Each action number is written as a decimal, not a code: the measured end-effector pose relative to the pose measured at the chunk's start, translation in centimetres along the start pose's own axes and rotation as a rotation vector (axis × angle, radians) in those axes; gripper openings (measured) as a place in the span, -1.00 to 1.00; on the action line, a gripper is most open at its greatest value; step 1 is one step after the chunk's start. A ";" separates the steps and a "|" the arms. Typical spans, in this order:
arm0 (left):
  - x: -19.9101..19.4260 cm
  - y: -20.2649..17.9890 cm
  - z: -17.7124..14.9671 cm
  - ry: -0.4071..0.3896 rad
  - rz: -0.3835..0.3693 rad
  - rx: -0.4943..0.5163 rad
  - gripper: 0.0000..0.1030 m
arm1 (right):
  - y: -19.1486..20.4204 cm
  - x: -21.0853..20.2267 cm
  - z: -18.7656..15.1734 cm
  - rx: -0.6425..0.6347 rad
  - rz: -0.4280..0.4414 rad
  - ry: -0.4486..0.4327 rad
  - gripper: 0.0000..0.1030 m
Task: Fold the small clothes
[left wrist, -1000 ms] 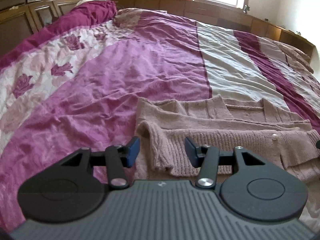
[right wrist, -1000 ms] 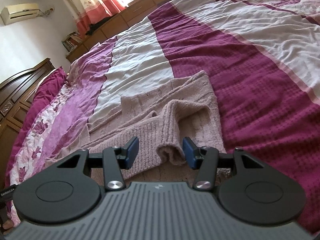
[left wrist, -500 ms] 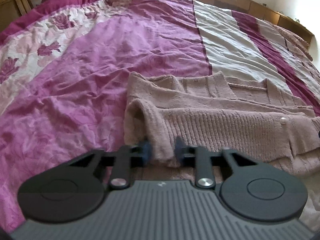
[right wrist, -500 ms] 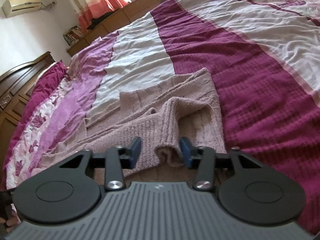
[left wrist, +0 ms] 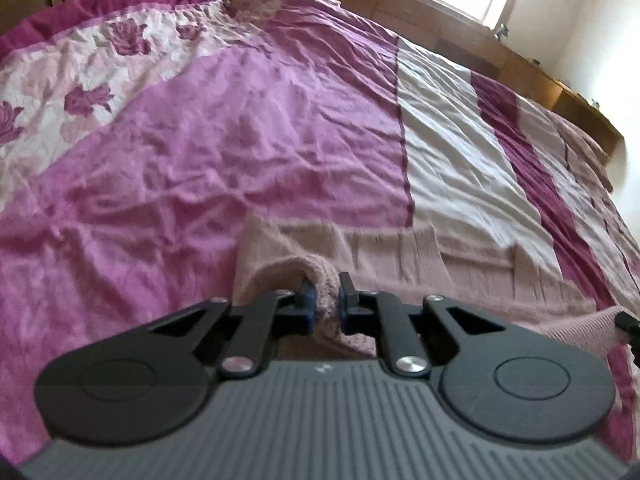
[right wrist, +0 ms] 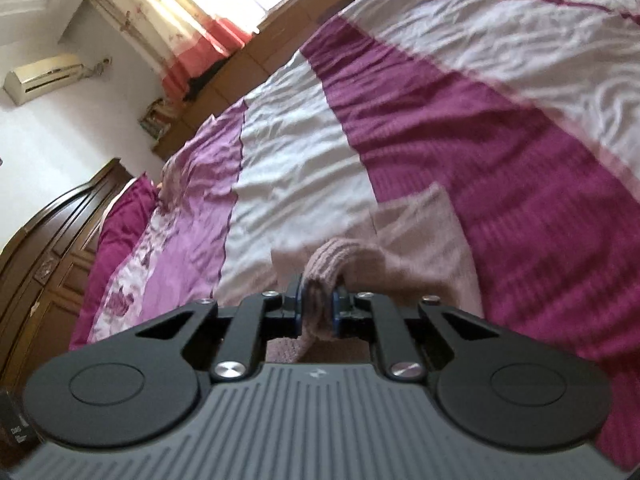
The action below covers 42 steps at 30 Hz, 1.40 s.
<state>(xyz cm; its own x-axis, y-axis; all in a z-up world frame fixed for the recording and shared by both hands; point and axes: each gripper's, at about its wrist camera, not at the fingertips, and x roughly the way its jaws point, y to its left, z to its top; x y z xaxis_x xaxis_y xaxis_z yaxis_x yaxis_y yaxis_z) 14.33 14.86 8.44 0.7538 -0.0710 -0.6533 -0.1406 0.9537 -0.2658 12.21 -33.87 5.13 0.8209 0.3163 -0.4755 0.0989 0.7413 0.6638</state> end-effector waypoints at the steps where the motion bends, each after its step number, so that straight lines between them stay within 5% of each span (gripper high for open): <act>1: 0.5 -0.1 0.4 -0.005 0.010 0.000 -0.76 | 0.1 0.5 0.4 0.001 -0.003 -0.004 -0.72; 9: 4.9 0.0 1.9 0.013 0.101 -0.002 -0.72 | 0.4 6.0 1.6 -0.020 -0.110 -0.005 -0.70; 12: 5.2 0.5 1.6 0.018 0.086 -0.030 -0.67 | 0.3 6.6 1.2 -0.034 -0.116 -0.018 -0.38; 14: 5.0 0.7 1.5 0.013 0.078 -0.029 -0.50 | 0.3 6.3 0.9 -0.039 -0.110 -0.040 0.09; 15: 4.8 0.8 1.5 0.007 0.077 -0.026 -0.34 | 0.2 6.0 0.8 -0.043 -0.116 -0.053 0.16; 19: 3.8 0.5 1.6 -0.023 0.073 -0.013 -0.09 | 0.0 5.1 0.7 -0.049 -0.097 -0.079 0.17; 42: 2.3 -0.7 -2.5 0.037 0.106 0.139 -0.08 | 1.9 3.7 -3.0 -0.283 -0.141 -0.019 0.17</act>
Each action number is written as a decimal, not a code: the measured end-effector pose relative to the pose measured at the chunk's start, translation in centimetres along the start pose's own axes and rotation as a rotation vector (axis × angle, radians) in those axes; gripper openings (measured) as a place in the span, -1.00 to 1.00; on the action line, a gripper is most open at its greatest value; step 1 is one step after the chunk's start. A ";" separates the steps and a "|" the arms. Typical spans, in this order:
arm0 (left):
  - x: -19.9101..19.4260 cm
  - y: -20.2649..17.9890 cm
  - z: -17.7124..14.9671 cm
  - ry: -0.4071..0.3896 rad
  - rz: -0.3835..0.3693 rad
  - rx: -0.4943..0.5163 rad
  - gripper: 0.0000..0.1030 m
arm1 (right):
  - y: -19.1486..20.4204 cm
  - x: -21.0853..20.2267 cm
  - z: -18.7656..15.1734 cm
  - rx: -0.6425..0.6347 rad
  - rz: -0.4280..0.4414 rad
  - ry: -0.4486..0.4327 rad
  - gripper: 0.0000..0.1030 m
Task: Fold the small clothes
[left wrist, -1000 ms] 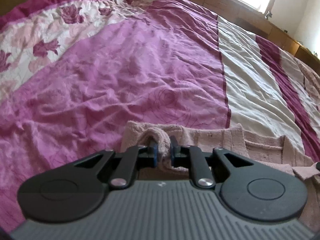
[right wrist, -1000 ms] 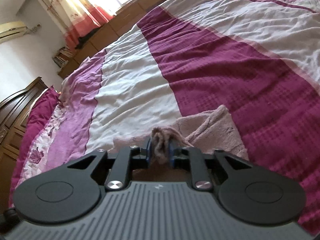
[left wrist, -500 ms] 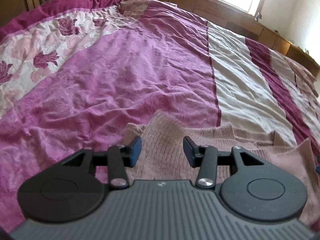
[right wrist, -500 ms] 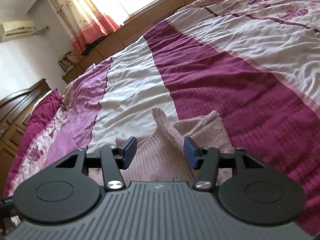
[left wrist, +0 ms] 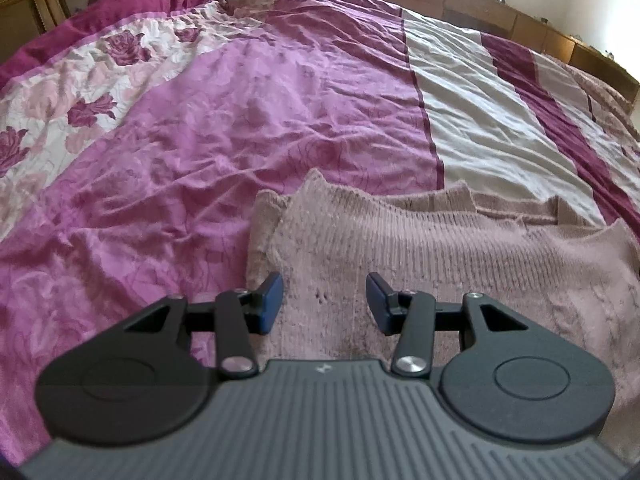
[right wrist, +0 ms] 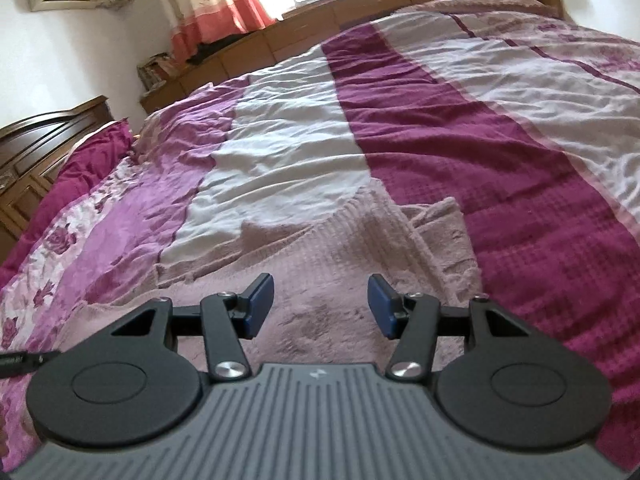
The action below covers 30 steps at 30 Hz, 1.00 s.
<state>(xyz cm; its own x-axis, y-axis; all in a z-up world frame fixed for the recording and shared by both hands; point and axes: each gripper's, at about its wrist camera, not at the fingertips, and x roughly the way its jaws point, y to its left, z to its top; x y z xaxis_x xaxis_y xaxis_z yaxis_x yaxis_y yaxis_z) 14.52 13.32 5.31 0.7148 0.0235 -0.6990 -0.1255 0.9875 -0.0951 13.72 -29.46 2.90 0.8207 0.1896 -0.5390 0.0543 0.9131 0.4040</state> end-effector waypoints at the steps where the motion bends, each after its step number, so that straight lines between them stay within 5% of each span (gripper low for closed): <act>1: 0.1 -0.1 -0.1 0.004 0.003 0.004 -0.08 | -0.3 0.4 0.1 0.013 -0.011 0.010 0.17; 8: 0.8 -0.5 -0.8 0.026 0.015 0.050 -0.01 | -1.9 1.5 -0.1 0.053 -0.038 0.032 0.17; 18: -1.7 -0.8 -1.4 0.045 0.022 0.030 0.18 | -2.2 -3.0 -0.1 0.090 -0.010 -0.006 0.21; 20: -2.1 -1.0 -1.6 0.048 0.032 0.038 0.18 | -2.7 -4.0 -0.2 0.098 -0.012 -0.011 0.39; 30: -4.5 -1.0 -2.5 0.074 0.071 0.011 0.19 | -5.8 -7.2 -2.2 0.151 -0.058 0.020 0.40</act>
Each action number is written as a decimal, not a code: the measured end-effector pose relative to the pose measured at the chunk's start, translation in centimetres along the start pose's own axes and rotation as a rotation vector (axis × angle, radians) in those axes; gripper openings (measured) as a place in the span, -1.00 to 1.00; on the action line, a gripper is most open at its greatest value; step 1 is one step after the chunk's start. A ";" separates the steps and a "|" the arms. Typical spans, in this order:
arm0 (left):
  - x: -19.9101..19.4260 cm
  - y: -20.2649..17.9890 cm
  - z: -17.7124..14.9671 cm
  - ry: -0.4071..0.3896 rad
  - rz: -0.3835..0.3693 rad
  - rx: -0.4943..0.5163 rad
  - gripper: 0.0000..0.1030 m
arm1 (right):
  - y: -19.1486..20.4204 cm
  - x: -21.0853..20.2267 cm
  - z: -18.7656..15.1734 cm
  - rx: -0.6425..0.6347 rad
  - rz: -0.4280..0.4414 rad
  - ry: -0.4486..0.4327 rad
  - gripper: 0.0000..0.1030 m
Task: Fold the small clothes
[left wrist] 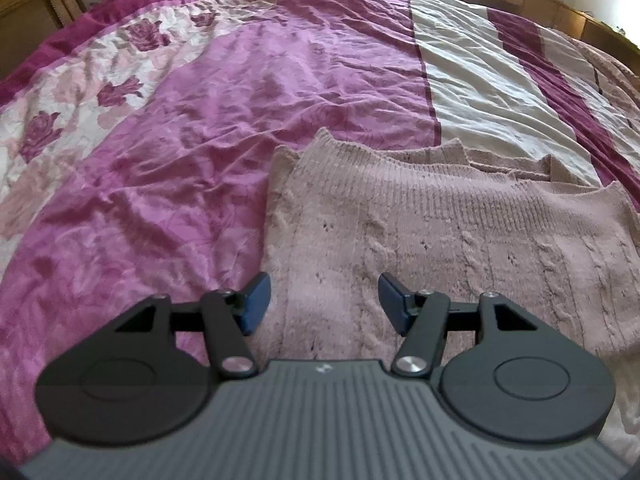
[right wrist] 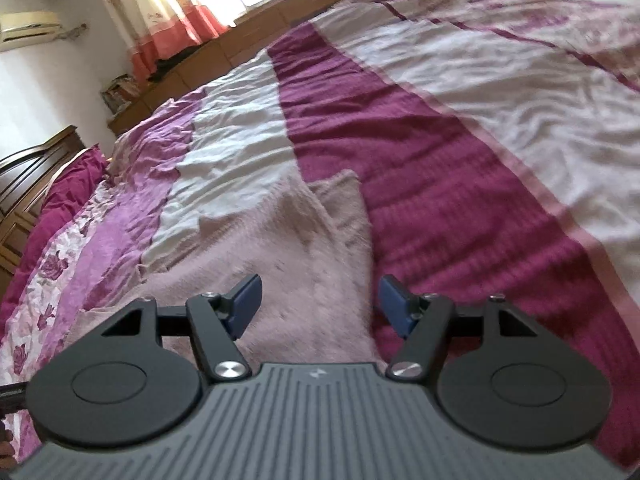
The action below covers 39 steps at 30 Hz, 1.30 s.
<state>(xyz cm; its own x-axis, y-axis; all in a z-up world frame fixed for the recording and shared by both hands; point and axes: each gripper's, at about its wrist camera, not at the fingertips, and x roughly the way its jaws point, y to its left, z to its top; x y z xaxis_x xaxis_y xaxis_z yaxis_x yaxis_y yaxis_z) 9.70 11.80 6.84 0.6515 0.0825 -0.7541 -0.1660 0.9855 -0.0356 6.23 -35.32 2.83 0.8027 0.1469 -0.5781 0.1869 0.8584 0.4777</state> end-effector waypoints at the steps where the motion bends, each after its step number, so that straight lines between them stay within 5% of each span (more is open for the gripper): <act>1: -0.1 0.1 -0.1 0.004 0.003 -0.003 0.19 | -0.4 -0.1 -0.2 0.011 -0.003 0.006 0.40; 13: -1.0 0.3 -1.9 0.070 0.023 -0.017 0.19 | -1.4 0.0 -2.1 0.015 0.007 0.101 0.41; 19: -1.3 0.0 -2.5 0.083 0.032 0.000 0.19 | -1.6 0.6 -2.3 0.066 0.100 0.143 0.44; 28: -1.5 0.0 -2.6 0.106 0.035 0.008 0.19 | -2.3 1.7 -2.3 0.198 0.194 0.137 0.46; 39: -1.3 0.0 -2.8 0.117 0.048 0.008 0.19 | -2.7 2.6 -2.3 0.257 0.211 0.110 0.45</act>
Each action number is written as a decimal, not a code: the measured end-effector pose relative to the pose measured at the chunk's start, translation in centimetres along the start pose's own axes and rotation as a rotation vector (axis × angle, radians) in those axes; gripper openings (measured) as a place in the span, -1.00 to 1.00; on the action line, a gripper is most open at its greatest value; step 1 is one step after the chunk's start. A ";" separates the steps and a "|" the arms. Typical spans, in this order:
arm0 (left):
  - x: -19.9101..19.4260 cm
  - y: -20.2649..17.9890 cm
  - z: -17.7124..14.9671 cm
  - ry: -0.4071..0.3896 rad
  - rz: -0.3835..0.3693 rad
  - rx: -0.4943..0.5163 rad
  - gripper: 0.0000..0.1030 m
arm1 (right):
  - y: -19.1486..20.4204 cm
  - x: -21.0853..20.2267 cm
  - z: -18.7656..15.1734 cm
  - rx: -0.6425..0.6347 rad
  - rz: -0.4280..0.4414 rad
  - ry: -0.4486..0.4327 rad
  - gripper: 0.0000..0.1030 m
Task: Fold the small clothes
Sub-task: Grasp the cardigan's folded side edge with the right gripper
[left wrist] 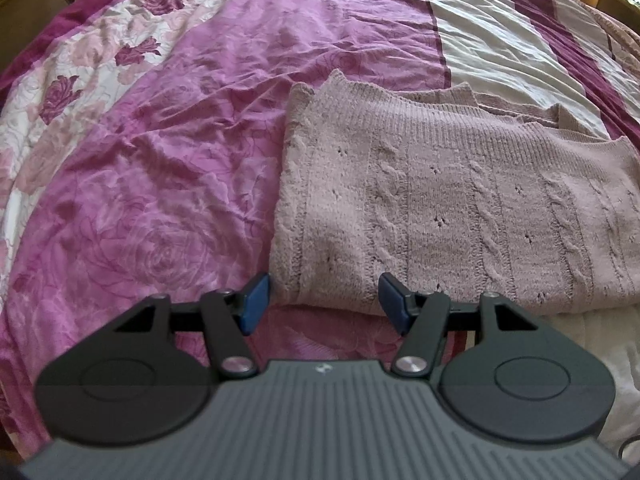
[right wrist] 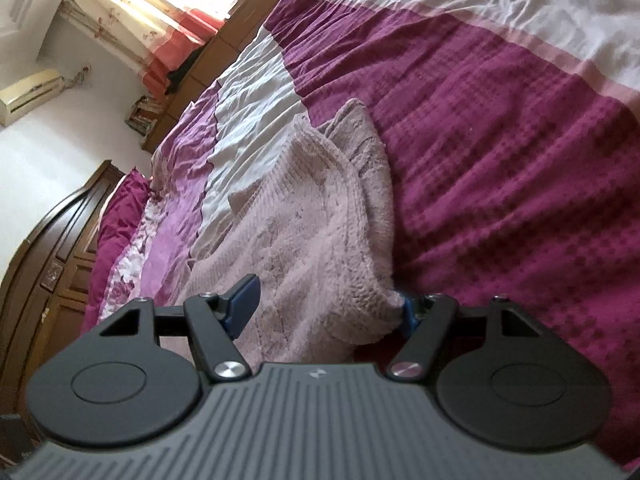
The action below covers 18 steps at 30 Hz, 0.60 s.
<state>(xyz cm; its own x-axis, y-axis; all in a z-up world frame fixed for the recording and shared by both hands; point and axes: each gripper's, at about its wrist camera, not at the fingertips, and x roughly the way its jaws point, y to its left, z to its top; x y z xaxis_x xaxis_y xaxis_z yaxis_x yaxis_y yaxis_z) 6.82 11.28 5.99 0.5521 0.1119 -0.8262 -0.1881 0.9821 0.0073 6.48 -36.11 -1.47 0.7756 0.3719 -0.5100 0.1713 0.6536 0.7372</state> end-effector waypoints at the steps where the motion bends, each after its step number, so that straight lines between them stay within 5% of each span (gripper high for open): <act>1: 0.0 0.0 0.0 0.001 0.000 0.000 0.19 | -0.2 0.0 0.0 0.011 0.003 -0.006 0.45; 6: 0.3 0.2 -0.1 0.009 0.002 -0.003 0.19 | 0.0 1.2 0.4 0.021 0.002 -0.027 0.40; 11: 0.3 0.4 -0.1 0.015 -0.003 -0.010 0.19 | 1.3 2.9 0.6 -0.039 -0.052 -0.029 -0.27; 18: 0.2 1.0 0.1 0.021 -0.022 -0.020 0.19 | 1.8 2.9 0.9 -0.041 -0.009 -0.059 -0.50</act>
<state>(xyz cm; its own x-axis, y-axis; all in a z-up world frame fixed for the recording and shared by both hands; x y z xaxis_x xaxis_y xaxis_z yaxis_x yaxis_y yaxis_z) 6.80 12.25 5.88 0.5396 0.0870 -0.8374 -0.1927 0.9810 -0.0223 9.61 -34.47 -1.27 0.8086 0.3270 -0.4891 0.1547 0.6839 0.7130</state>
